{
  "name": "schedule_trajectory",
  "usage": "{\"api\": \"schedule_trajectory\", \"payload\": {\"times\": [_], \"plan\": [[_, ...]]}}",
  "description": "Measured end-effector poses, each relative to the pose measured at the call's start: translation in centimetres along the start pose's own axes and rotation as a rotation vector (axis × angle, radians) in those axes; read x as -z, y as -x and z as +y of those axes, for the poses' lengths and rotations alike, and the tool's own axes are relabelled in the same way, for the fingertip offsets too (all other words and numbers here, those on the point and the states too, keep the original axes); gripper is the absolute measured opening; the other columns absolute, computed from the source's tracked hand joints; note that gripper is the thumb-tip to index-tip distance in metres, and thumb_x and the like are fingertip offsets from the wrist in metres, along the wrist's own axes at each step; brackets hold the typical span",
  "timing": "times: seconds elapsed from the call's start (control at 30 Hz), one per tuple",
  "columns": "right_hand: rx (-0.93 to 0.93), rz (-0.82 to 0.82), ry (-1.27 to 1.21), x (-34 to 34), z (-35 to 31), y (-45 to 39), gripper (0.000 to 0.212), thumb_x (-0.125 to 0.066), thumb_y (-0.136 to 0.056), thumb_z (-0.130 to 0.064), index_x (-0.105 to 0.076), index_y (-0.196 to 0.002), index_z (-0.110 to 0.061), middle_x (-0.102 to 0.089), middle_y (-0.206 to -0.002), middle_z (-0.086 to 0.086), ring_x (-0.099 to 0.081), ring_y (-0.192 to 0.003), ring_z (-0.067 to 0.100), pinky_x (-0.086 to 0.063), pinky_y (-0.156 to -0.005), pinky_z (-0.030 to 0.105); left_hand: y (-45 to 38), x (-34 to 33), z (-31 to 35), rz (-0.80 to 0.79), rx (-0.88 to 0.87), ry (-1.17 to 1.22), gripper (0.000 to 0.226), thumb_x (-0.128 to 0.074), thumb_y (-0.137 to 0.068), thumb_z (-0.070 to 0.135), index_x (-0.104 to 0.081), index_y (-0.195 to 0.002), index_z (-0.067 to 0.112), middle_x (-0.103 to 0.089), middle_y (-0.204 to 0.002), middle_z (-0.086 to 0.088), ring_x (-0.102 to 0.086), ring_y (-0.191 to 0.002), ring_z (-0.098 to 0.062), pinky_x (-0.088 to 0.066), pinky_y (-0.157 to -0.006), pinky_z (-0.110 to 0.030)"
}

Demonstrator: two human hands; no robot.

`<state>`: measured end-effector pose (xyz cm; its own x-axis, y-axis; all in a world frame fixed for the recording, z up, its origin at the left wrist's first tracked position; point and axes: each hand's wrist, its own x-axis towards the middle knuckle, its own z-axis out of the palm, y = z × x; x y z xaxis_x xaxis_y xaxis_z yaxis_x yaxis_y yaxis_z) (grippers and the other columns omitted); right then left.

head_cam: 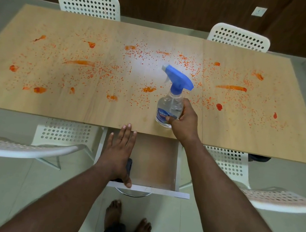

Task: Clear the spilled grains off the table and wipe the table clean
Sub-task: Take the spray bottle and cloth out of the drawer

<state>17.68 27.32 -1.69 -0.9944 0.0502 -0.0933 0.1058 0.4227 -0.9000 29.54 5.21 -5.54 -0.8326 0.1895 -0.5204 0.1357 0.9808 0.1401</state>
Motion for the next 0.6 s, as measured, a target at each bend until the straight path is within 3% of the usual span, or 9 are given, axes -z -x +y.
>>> {"api": "schedule_trajectory", "payload": {"times": [0.13, 0.27, 0.43, 0.53, 0.6], "plan": [[-0.003, -0.007, 0.012, 0.0, 0.1, 0.1, 0.063, -0.085, -0.082, -0.001, -0.056, -0.134, -0.022, -0.067, -0.123, -0.003, -0.065, -0.115, 0.018, -0.058, -0.099, 0.035, 0.2, -0.1, 0.0, 0.006, 0.007, -0.002, 0.184, -0.092, -0.041, 0.077, 0.04, -0.154, 0.015, 0.058, -0.153, -0.007, 0.051, -0.145, -0.027, 0.012, -0.127, -0.058], [-0.038, 0.019, 0.028, -0.2, 0.7, 1.3, 0.067, -0.087, -0.081, -0.004, -0.054, -0.136, -0.022, -0.065, -0.124, -0.008, -0.062, -0.115, 0.011, -0.051, -0.091, 0.022, 0.4, -0.5, -0.2, 0.028, 0.007, 0.012, 0.183, -0.091, -0.042, 0.078, 0.038, -0.156, 0.013, 0.056, -0.155, -0.006, 0.049, -0.146, -0.026, 0.011, -0.128, -0.058], [-0.237, 0.228, 0.027, -1.8, 2.3, 5.6, 0.079, -0.092, -0.077, -0.008, -0.052, -0.144, -0.017, -0.065, -0.133, -0.002, -0.062, -0.12, 0.012, -0.052, -0.099, 0.027, 1.4, -1.4, -1.2, 0.074, 0.022, 0.103, 0.181, -0.092, -0.044, 0.075, 0.035, -0.158, 0.013, 0.052, -0.159, -0.004, 0.045, -0.149, -0.025, 0.012, -0.128, -0.054], [-0.28, 0.22, 0.072, -4.2, 3.5, 9.4, 0.059, -0.087, -0.081, -0.01, -0.059, -0.133, -0.015, -0.067, -0.113, -0.003, -0.066, -0.106, 0.015, -0.05, -0.09, 0.023, 2.4, -2.0, -2.3, 0.084, 0.081, 0.137, 0.181, -0.092, -0.045, 0.076, 0.035, -0.158, 0.014, 0.05, -0.16, -0.006, 0.04, -0.152, -0.028, 0.009, -0.129, -0.053], [-0.296, 0.088, 0.117, -6.0, 4.4, 11.0, 0.04, -0.085, -0.083, -0.016, -0.065, -0.118, -0.018, -0.068, -0.1, -0.004, -0.067, -0.094, 0.016, -0.05, -0.081, 0.021, 3.0, -2.2, -3.1, 0.094, 0.143, 0.199, 0.18, -0.092, -0.045, 0.076, 0.033, -0.159, 0.015, 0.046, -0.163, -0.008, 0.035, -0.154, -0.028, 0.006, -0.128, -0.052]]}}
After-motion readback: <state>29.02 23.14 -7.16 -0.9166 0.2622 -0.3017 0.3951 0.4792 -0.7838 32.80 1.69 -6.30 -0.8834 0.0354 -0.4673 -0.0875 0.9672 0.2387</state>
